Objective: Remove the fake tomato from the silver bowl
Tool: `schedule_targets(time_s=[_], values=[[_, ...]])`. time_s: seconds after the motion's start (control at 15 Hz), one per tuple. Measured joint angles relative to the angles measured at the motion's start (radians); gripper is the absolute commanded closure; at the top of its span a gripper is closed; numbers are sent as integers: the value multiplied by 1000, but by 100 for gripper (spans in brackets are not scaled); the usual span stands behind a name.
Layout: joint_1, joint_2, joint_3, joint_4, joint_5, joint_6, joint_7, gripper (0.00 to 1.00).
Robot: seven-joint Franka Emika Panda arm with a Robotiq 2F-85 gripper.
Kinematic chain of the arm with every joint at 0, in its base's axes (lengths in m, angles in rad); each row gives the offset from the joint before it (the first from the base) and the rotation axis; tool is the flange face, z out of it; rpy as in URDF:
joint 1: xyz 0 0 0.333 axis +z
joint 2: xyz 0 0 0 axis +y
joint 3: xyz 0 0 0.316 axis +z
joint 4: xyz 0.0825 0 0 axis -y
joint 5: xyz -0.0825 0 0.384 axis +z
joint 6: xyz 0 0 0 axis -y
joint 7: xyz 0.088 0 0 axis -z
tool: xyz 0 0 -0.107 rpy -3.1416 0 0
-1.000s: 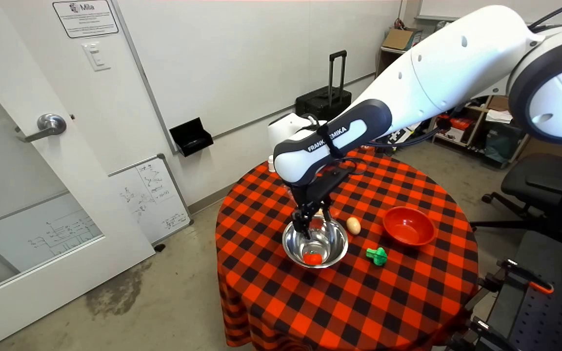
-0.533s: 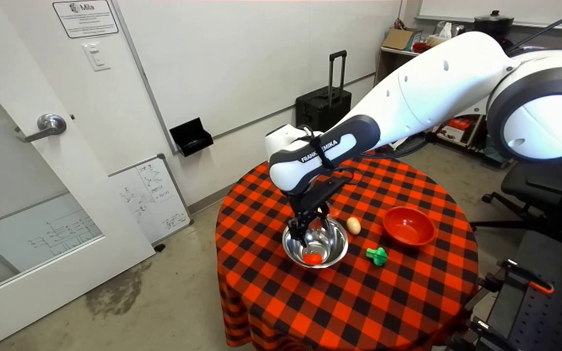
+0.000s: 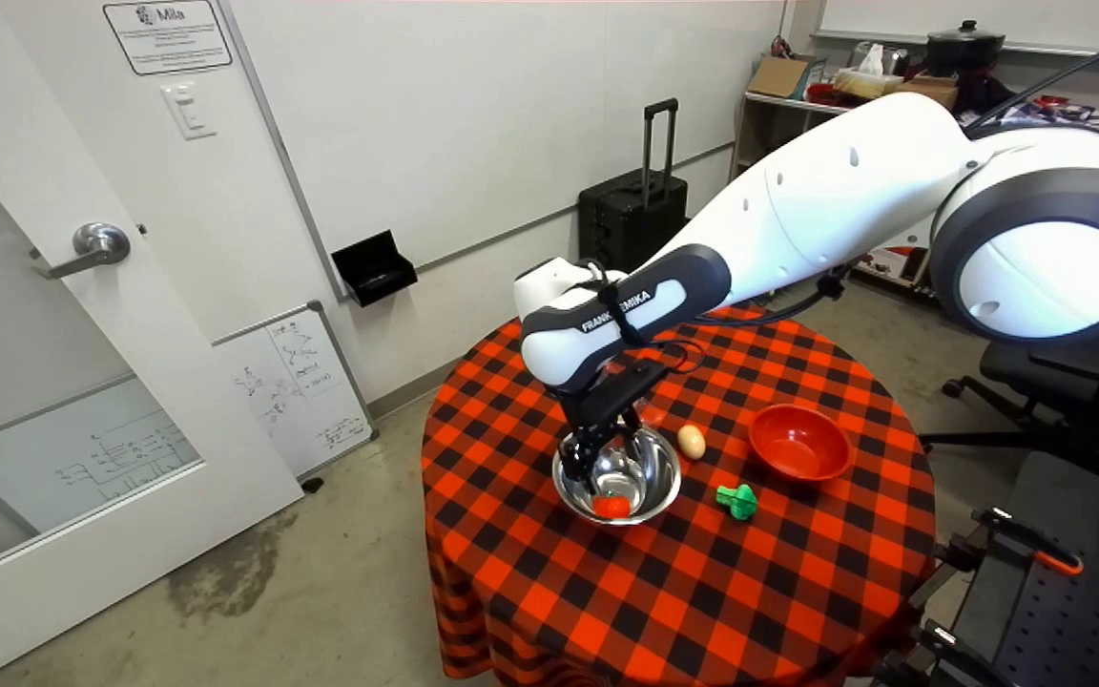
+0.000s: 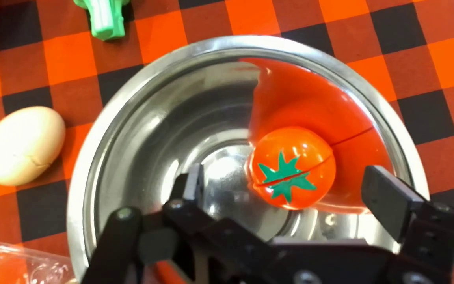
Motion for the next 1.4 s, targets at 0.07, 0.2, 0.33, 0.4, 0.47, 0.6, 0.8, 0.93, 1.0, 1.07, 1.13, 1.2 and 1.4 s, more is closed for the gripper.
schedule_targets(time_s=[0.07, 0.2, 0.33, 0.4, 0.47, 0.6, 0.8, 0.93, 1.0, 1.07, 1.13, 1.2, 1.4], values=[[2, 6, 0, 6, 0, -2, 2, 0], [5, 16, 0, 15, 0, -7, 5, 0], [7, 23, 0, 21, 0, -14, 6, 0], [8, 28, 0, 26, 0, -17, 6, 0], [8, 33, 0, 32, 0, -19, 6, 0], [8, 43, 0, 42, 0, -25, 6, 0], [8, 58, 0, 56, 0, -35, 6, 0], [8, 70, 0, 64, 0, -39, 6, 0], [8, 75, 0, 68, 0, -41, 6, 0], [9, 80, -1, 72, -1, -42, 6, 0], [10, 85, -2, 76, -1, -44, 6, 0], [11, 89, -4, 80, -2, -46, 6, 0], [14, 97, -9, 89, -4, -55, 6, 0]])
